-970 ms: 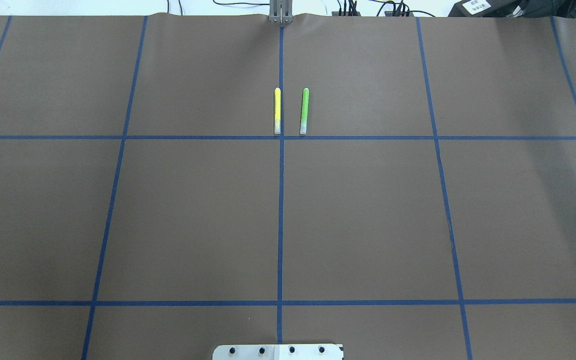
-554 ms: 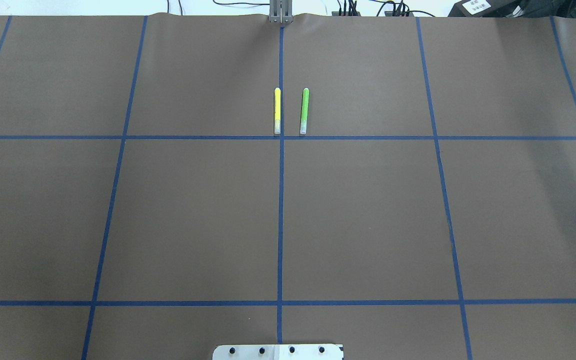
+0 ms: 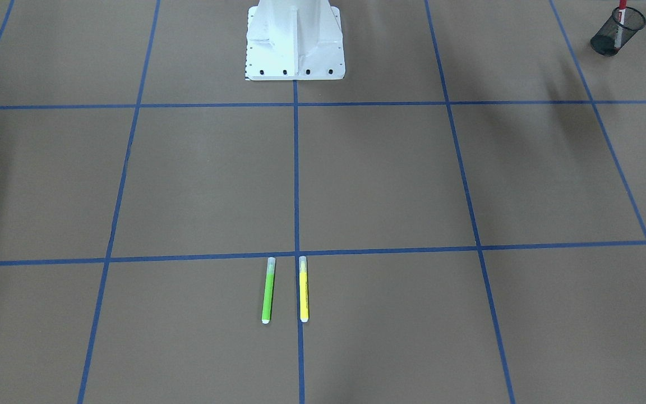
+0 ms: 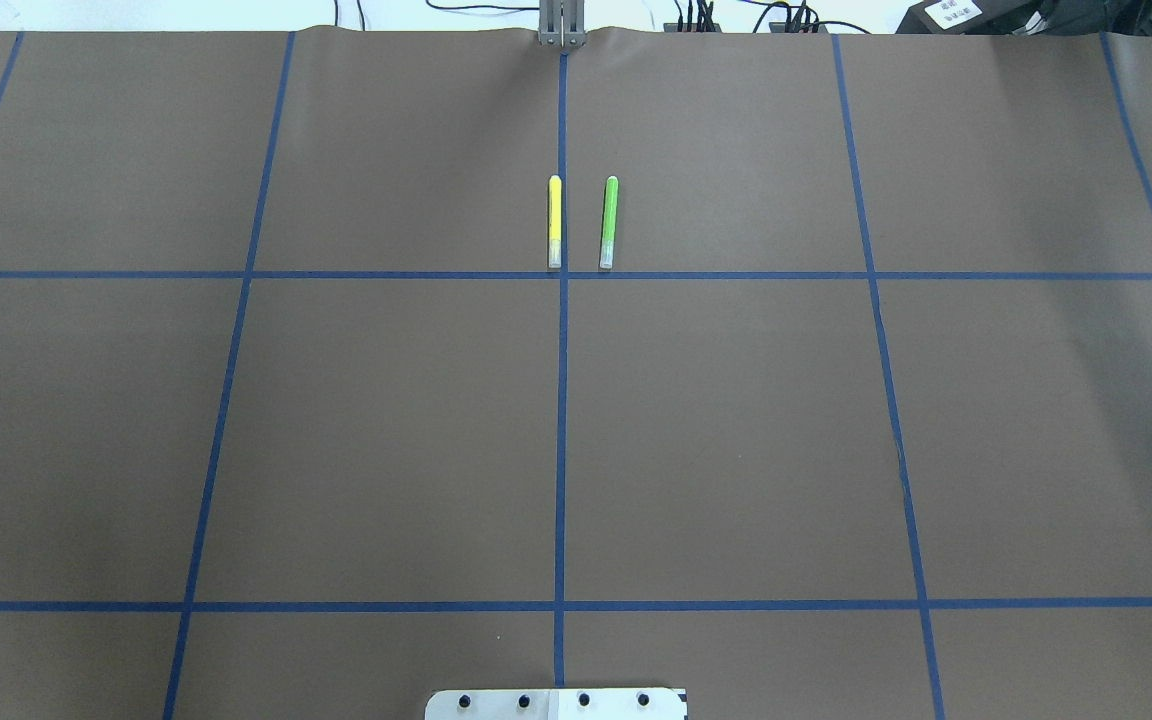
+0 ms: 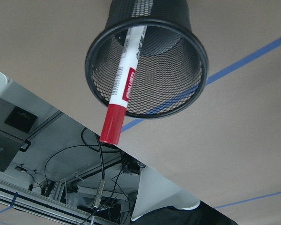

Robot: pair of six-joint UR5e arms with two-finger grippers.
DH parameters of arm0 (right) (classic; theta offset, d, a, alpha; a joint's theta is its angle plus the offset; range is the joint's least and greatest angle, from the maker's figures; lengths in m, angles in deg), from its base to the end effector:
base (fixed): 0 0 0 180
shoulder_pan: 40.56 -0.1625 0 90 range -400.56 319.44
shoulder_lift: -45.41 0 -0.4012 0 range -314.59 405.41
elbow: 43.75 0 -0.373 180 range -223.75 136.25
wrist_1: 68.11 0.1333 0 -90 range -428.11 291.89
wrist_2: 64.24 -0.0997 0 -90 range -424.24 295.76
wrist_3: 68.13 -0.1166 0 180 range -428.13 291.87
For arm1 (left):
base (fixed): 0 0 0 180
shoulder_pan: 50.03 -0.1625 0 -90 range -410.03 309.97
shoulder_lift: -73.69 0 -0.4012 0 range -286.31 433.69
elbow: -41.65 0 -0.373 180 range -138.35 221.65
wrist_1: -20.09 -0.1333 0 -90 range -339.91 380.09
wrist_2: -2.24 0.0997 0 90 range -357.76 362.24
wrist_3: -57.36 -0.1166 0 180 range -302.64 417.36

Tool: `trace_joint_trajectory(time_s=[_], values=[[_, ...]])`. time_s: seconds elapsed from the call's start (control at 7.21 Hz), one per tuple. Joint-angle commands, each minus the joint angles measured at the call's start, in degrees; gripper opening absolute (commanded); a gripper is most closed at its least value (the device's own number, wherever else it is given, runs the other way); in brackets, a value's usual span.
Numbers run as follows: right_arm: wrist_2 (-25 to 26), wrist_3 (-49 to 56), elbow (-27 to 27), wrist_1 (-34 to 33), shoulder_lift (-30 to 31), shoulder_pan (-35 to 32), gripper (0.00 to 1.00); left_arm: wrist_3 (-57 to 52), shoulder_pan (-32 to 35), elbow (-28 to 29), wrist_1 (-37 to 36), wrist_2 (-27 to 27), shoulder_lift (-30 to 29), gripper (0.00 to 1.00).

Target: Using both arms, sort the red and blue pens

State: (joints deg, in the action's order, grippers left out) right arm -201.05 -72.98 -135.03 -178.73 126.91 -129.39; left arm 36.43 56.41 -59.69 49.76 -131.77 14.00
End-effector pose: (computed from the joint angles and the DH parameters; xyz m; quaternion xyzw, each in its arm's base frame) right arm 0.0379 -0.5107 0.5931 -0.1073 -0.3904 0.0668 0.9119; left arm -0.0746 -0.0680 0.7436 -0.4680 0.4628 -0.2109 0.7227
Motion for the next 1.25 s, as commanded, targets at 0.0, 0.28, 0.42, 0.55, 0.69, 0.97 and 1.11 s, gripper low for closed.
trace_joint_trajectory(time_s=[0.0,0.28,0.42,0.55,0.69,0.97,1.11], values=[[0.0,0.1,-0.6,0.0,-0.6,0.3,0.99,-0.2,1.6,-7.6,0.3,0.2,-3.9,1.00],[0.1,0.0,-1.4,0.0,-1.7,0.3,0.99,-0.1,1.5,-10.9,5.2,3.5,-12.4,1.00],[0.1,0.1,-1.4,0.0,-1.8,2.2,0.99,-0.2,1.5,-11.2,13.4,5.5,-15.2,1.00],[0.1,-0.1,-2.1,0.0,-2.0,4.5,0.99,0.5,1.0,-10.5,24.3,5.4,-17.3,1.00],[0.4,-0.1,-1.7,3.2,-2.2,4.5,0.99,0.1,0.7,-8.9,31.7,4.8,-17.5,1.00],[4.7,-3.1,0.1,9.6,-1.2,4.5,0.99,6.1,-3.8,-6.7,45.4,-0.2,-17.7,1.00],[7.0,-3.2,1.0,9.9,-0.6,4.5,0.99,17.9,-7.6,-6.0,51.6,0.1,-18.3,1.00]])
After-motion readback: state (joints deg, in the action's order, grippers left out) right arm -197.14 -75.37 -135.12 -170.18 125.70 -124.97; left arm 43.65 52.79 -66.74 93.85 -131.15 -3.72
